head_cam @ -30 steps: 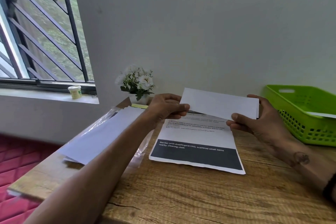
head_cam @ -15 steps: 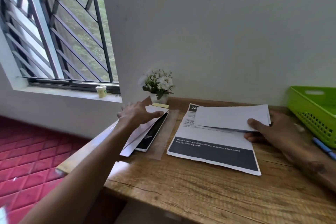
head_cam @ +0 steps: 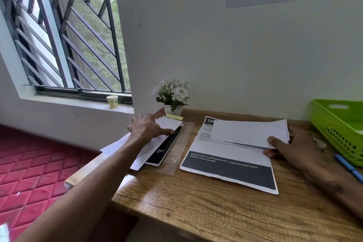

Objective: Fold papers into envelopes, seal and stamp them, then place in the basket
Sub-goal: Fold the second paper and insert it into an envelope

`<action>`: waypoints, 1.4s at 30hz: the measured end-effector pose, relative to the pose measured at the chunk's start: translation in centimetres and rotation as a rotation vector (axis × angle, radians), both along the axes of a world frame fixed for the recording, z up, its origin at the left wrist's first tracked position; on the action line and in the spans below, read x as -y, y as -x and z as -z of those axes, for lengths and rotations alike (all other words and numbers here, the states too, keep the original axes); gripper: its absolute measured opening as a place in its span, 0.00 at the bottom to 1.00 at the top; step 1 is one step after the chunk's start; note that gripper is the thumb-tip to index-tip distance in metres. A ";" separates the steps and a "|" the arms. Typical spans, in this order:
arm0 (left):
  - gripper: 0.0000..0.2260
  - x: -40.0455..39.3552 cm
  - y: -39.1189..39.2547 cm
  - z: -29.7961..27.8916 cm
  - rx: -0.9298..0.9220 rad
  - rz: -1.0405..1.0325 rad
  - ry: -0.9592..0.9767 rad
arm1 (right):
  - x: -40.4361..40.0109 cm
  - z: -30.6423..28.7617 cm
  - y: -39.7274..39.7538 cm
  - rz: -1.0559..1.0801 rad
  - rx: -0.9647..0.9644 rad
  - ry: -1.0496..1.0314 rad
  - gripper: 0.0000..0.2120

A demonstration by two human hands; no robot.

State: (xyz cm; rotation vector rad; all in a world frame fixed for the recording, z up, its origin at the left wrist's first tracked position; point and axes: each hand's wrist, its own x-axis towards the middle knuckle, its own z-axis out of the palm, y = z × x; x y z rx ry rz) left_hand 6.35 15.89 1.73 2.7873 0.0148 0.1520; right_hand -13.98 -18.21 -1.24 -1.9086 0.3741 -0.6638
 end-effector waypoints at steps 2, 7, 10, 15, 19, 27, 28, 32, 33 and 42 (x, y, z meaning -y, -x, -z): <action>0.43 0.0 0.2 0.0 0.025 0.005 -0.001 | -0.1 -0.1 0.1 0.002 -0.002 0.017 0.09; 0.37 0.0 0.9 0.1 0.198 0.041 0.043 | -0.4 -0.3 0.1 0.014 0.055 -0.013 0.09; 0.29 -0.3 0.7 -0.1 0.238 0.038 0.174 | -0.4 -0.6 0.3 0.036 0.065 0.067 0.10; 0.17 -1.0 0.9 -1.4 0.239 0.068 0.311 | -0.3 -0.9 0.8 0.048 0.064 0.198 0.13; 0.13 -0.8 1.1 -3.3 0.253 0.223 0.283 | -0.3 -1.6 1.1 0.039 0.119 0.221 0.12; 0.18 3.4 4.5 -7.8 0.458 0.392 0.091 | 0.5 -3.8 1.5 0.125 0.370 0.065 0.04; 0.19 4.3 4.8 -7.9 0.463 0.419 0.096 | 0.4 -4.2 1.7 0.127 0.398 0.029 0.04; 0.17 8.2 5.7 -6.6 0.560 0.512 0.100 | 0.6 -5.0 2.4 0.112 0.492 -0.117 0.10; 0.16 9.0 5.6 -6.0 0.566 0.532 0.105 | 0.9 -5.1 2.5 0.108 0.509 -0.141 0.11; 0.20 11.5 2.7 0.0 0.663 0.661 0.203 | 2.2 -4.2 2.4 0.021 0.361 -0.328 0.14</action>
